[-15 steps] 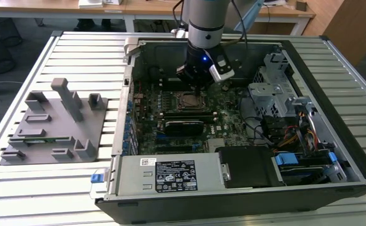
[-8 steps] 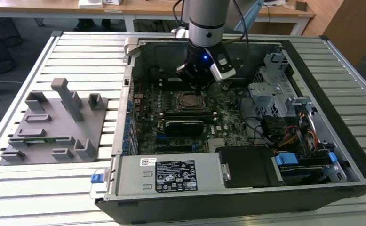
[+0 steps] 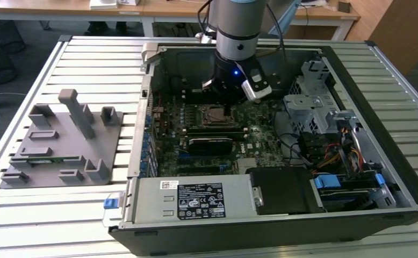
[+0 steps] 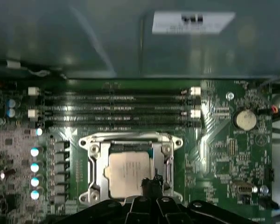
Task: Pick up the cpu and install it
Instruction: 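Install the second cpu locking lever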
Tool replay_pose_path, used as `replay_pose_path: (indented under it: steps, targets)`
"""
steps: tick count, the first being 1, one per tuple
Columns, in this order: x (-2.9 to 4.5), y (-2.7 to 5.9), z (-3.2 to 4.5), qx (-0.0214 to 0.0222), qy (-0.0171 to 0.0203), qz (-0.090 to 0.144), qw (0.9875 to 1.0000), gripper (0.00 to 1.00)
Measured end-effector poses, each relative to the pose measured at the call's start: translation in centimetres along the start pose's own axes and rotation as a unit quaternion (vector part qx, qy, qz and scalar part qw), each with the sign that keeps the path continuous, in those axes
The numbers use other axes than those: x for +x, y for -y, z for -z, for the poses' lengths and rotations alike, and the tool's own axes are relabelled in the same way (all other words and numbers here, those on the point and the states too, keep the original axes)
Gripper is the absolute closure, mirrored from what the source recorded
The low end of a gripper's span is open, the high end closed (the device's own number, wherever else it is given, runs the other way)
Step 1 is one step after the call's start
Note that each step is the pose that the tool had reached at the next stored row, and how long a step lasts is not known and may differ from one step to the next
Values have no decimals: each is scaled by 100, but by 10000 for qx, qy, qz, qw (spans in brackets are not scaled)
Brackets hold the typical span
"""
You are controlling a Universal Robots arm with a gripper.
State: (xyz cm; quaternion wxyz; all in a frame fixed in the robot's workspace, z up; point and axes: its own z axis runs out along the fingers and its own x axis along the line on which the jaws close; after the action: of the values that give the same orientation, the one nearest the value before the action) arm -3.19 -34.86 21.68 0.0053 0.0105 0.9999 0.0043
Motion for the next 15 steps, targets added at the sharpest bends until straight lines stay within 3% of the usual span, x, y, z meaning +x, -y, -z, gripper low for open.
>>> replay_pose_path:
  steps: [6,13,15]
  targets:
    - [0,28,16,-1,-9,-1,10000,89]
    - [-2,26,172,0,-51,-1,10000,89]
    - [-3,30,179,-1,-56,0,10000,89]
